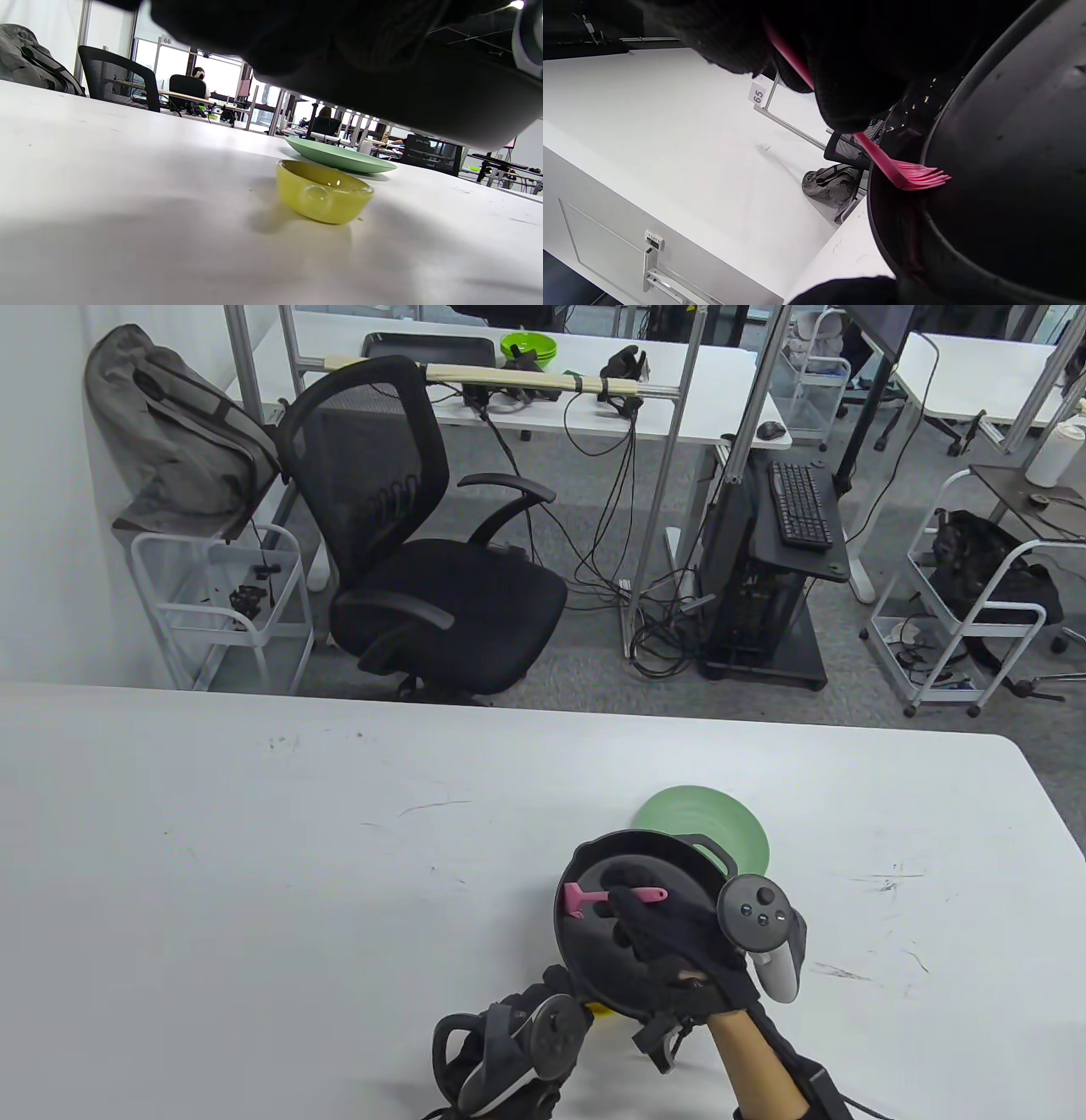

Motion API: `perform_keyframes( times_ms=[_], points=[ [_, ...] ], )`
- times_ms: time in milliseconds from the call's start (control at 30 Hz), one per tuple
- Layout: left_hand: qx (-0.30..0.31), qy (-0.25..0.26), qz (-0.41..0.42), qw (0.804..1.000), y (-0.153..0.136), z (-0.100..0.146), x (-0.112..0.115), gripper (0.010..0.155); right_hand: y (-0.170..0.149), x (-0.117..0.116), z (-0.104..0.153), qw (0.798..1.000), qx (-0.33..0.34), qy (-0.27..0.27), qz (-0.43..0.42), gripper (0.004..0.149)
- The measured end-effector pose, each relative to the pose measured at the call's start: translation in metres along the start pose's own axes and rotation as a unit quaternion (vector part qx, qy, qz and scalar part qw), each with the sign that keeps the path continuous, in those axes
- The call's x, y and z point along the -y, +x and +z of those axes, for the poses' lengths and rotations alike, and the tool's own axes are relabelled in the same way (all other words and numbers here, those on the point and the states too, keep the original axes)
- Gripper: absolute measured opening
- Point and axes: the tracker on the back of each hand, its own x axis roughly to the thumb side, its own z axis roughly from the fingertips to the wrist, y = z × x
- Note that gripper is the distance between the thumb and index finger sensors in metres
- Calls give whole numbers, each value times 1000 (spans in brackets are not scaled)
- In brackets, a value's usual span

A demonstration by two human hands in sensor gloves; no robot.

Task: Brush oil on frying pan surface

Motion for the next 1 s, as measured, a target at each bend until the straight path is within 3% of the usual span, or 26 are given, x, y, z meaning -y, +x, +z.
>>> perform_keyframes(
  times_ms=[267, 467, 933, 1000],
  points=[
    [-11, 0, 6, 1000, -6, -2, -2, 63, 4, 16, 4, 990, -34, -51, 129, 46],
    [-15, 4, 10, 1000, -9, -2, -5, 63, 3, 34, 8, 983, -41, -104, 144, 42],
    [-53, 8, 5, 999, -28, -5, -9, 63, 1, 66, 14, 957, -95, -124, 243, 40],
    [-52, 1, 16, 999, -28, -6, -8, 63, 5, 67, 16, 961, -86, -122, 231, 40]
  ],
)
